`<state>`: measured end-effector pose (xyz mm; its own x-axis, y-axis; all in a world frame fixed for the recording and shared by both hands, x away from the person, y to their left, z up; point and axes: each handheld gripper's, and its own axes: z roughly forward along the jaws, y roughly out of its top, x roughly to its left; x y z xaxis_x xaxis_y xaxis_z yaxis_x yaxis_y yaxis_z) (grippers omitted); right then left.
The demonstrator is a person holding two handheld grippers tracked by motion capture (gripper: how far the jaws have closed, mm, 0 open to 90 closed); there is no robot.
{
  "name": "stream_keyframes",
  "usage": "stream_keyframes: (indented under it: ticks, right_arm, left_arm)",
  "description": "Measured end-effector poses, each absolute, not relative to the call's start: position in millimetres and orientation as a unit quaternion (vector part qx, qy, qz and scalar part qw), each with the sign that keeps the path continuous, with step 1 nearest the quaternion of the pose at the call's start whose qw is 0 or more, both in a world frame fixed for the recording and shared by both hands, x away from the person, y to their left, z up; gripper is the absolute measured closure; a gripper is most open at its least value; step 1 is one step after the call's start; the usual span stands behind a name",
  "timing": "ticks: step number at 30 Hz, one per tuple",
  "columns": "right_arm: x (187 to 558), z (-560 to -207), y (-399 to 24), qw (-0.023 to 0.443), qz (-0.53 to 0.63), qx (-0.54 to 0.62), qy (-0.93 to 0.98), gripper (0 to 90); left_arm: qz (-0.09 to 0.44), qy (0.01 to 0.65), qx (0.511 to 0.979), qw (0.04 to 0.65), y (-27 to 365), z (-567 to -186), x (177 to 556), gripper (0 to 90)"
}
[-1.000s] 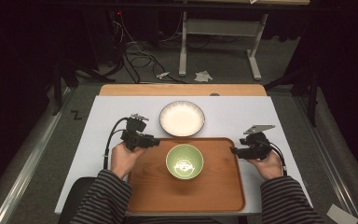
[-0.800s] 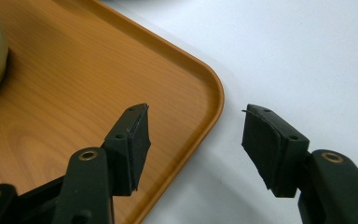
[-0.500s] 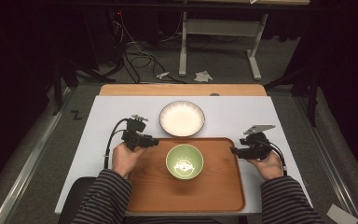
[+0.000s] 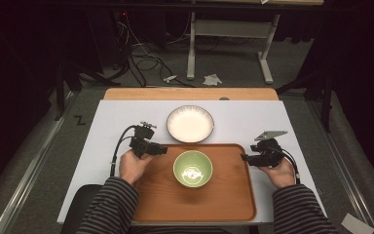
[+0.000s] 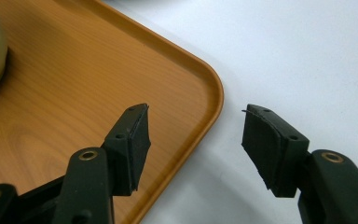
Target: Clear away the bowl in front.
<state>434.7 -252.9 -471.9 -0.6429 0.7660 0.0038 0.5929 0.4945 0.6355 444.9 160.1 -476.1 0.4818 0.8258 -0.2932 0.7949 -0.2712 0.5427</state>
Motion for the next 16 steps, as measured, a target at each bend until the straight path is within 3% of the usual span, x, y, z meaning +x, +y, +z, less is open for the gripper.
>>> stream_keyframes:
  ticks: [16]
  right_arm:
    - [434.1, -471.6, -253.3, 0.141, 0.308, 0.397, 0.853, 42.9]
  left_arm:
    - [0.018, 0.504, 0.806, 0.308, 153.8, -482.0, 445.7, 50.6]
